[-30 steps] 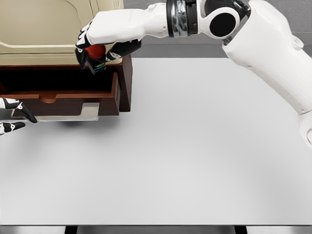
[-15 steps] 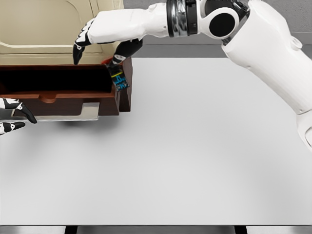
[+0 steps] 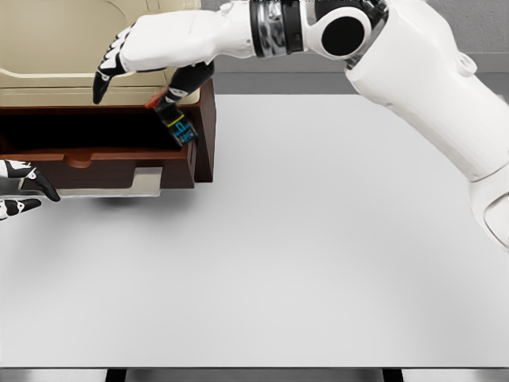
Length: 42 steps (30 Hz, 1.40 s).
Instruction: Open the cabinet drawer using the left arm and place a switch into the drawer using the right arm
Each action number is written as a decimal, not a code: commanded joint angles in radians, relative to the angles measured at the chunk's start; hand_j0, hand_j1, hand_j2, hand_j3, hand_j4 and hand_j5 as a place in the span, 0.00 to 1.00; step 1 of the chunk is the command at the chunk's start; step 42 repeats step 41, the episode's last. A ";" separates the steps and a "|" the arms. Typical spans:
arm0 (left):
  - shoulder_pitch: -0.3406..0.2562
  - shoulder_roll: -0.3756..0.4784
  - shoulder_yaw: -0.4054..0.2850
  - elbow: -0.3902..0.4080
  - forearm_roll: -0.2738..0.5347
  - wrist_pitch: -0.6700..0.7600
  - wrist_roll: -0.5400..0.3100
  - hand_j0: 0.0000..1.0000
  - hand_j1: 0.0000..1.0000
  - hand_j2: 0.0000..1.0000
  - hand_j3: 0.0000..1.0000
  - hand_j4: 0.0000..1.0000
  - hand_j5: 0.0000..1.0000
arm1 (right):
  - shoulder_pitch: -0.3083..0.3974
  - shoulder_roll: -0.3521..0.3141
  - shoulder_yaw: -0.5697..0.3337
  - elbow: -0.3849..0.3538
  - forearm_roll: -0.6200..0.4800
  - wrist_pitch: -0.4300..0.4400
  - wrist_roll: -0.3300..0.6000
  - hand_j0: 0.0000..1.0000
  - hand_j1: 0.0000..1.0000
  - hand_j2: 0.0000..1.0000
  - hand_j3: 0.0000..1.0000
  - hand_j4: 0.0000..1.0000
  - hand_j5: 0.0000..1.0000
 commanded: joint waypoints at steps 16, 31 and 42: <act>0.001 -0.003 -0.001 0.002 -0.039 -0.005 -0.010 0.51 0.51 0.51 0.51 0.51 0.51 | 0.006 -0.034 -0.005 -0.185 -0.002 0.003 -0.001 1.00 1.00 1.00 1.00 1.00 1.00; -0.006 -0.003 0.075 0.002 -0.044 -0.005 -0.011 0.52 0.52 0.52 0.52 0.52 0.52 | 0.207 -0.872 -0.008 -0.456 -0.142 0.003 -0.110 1.00 1.00 1.00 1.00 1.00 1.00; -0.024 -0.015 0.141 0.000 -0.068 -0.005 -0.011 0.66 0.66 0.66 0.66 0.66 0.66 | 0.225 -0.870 -0.022 -0.456 -0.140 0.003 -0.108 1.00 1.00 1.00 1.00 1.00 1.00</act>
